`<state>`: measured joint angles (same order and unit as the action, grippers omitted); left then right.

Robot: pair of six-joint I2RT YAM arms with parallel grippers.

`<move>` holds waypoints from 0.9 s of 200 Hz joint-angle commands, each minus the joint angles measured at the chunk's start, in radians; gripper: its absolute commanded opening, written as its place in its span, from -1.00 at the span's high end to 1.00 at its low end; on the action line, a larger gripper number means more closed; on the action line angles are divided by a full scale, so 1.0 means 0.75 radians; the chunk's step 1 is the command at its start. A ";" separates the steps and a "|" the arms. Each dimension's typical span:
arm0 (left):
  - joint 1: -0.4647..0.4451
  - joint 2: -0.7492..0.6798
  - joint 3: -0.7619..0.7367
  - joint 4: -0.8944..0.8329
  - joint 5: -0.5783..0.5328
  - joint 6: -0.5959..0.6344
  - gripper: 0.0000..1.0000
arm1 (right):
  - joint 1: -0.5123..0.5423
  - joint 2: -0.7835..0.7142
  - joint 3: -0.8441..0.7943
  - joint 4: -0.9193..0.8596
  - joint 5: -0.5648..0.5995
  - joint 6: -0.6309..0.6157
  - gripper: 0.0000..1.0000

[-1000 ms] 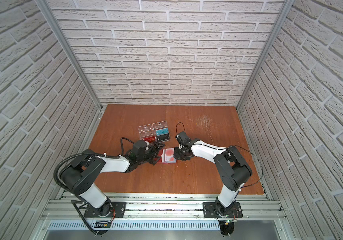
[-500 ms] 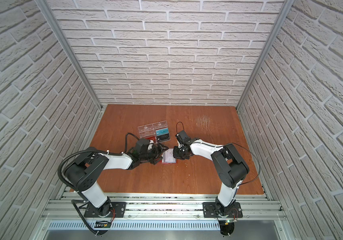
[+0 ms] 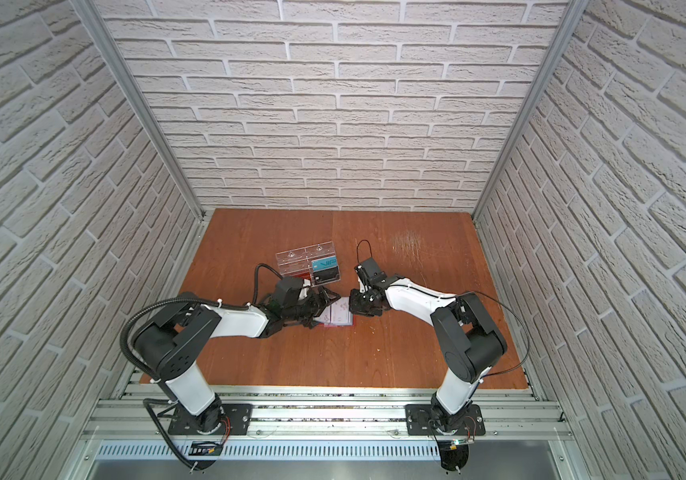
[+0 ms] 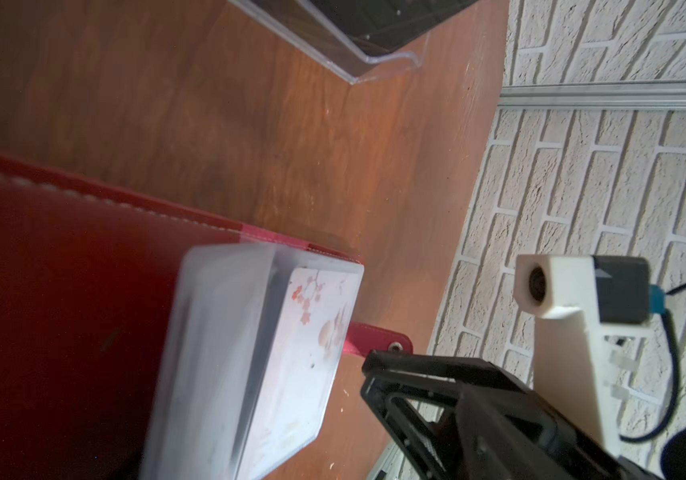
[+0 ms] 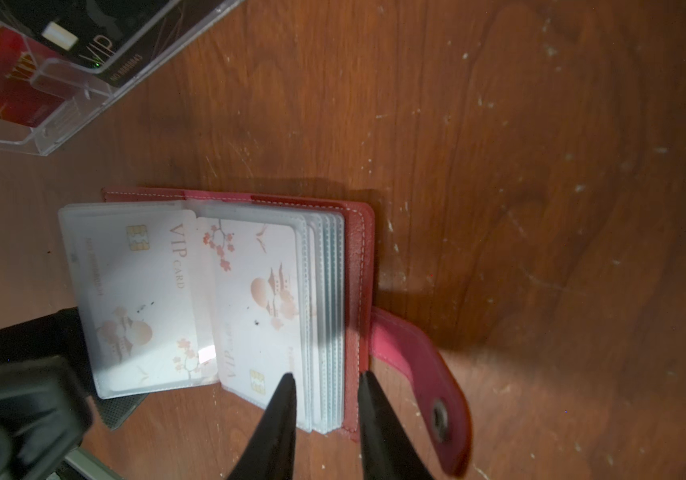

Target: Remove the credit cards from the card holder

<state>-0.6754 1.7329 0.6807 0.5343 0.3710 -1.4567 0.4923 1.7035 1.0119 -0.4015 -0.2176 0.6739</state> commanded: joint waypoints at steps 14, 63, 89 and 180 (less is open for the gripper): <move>-0.019 0.027 0.054 0.046 -0.018 -0.020 -0.83 | -0.006 -0.045 -0.032 0.028 -0.001 0.006 0.36; -0.028 0.042 0.089 0.042 -0.016 -0.027 -0.83 | -0.013 -0.069 -0.048 0.026 0.006 0.003 0.32; -0.036 0.040 0.107 0.029 -0.020 -0.029 -0.83 | -0.019 -0.060 -0.052 0.036 -0.012 0.004 0.31; -0.073 0.035 0.212 -0.054 -0.051 -0.023 -0.83 | -0.100 -0.176 -0.154 0.063 -0.058 -0.002 0.19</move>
<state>-0.7177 1.7538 0.8070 0.4934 0.3553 -1.4784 0.4412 1.6230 0.9257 -0.3763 -0.2405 0.6762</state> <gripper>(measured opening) 0.917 0.397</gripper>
